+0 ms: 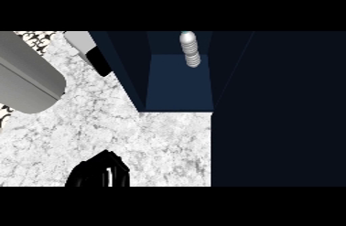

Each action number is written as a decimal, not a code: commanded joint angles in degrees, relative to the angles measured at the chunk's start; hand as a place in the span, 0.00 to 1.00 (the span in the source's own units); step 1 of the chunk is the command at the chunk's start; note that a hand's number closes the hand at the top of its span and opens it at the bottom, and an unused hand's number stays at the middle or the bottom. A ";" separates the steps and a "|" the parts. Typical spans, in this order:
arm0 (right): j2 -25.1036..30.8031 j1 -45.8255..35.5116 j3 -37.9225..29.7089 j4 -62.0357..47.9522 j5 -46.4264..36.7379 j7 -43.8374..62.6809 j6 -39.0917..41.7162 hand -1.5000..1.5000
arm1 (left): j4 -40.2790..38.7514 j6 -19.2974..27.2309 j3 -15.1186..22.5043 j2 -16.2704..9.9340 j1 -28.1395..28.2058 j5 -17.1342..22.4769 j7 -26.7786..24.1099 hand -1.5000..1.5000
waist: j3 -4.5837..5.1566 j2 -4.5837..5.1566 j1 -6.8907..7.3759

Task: Pick up the bottled water, place it into the cabinet and close the cabinet

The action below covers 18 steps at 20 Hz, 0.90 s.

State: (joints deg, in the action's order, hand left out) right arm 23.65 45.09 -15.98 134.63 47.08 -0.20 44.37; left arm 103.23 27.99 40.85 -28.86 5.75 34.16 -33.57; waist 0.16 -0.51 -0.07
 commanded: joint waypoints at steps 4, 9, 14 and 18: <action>-1.12 0.39 0.51 16.41 -5.46 1.89 -2.03 1.00 | 6.47 -7.46 -7.58 -8.71 6.59 5.96 -2.31 0.00 | 0.24 -0.23 0.43; -0.59 0.19 5.43 17.17 -8.22 3.63 0.51 1.00 | 9.73 -8.72 -12.09 -12.41 10.49 8.28 -3.00 0.00 | 0.25 -0.50 0.61; 0.44 -1.58 9.41 17.97 -8.76 4.89 1.21 1.00 | 10.33 -11.66 -17.14 -17.08 14.98 10.90 -3.93 0.00 | 0.52 -0.90 1.29; 2.21 -4.94 12.48 18.28 -8.76 6.80 0.44 1.00 | 11.17 -13.58 -18.86 -18.25 17.75 12.87 -4.40 0.00 | 0.81 -1.00 1.93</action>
State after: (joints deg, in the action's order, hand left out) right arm 24.80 40.54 -3.78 135.66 45.53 2.06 47.65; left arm 113.68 16.58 24.07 -45.10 20.62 45.17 -37.51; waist 0.75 -1.40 1.23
